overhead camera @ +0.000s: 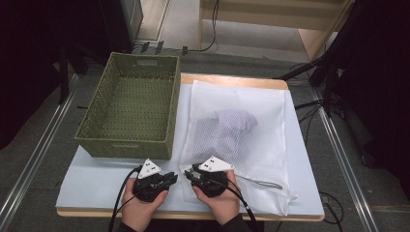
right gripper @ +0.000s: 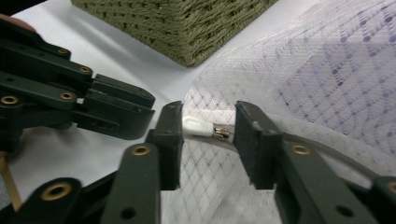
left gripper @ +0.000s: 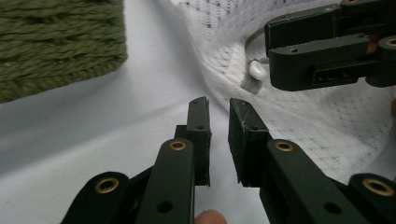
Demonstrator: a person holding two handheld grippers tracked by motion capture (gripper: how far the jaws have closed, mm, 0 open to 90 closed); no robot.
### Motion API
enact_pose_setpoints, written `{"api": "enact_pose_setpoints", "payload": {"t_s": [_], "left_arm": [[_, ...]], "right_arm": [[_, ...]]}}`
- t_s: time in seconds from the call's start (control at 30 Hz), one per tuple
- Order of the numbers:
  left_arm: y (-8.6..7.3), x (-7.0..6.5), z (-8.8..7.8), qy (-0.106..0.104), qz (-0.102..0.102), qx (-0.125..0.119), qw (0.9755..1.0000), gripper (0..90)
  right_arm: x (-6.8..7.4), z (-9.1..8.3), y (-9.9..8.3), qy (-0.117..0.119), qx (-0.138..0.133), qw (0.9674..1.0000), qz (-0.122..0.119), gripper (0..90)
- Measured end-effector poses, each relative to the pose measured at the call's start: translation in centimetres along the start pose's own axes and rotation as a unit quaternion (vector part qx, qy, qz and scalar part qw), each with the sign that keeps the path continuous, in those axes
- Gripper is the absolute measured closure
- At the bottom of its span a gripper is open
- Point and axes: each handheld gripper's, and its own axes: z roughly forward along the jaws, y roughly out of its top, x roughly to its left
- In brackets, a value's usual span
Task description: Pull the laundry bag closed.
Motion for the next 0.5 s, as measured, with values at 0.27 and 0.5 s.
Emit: {"api": "enact_pose_setpoints", "payload": {"t_s": [0.27,0.5], "left_arm": [[-0.1,-0.2,0.1,-0.010,0.001,0.003,0.9999,78.0],[0.0,0.2,-0.1,-0.016,-0.003,-0.003,0.9999,77.0]], "right_arm": [[-0.1,0.9,-0.3,0.008,0.028,0.9996,0.005,69.8],[-1.1,-0.3,-0.5,0.013,0.021,0.9995,0.021,86.6]]}}
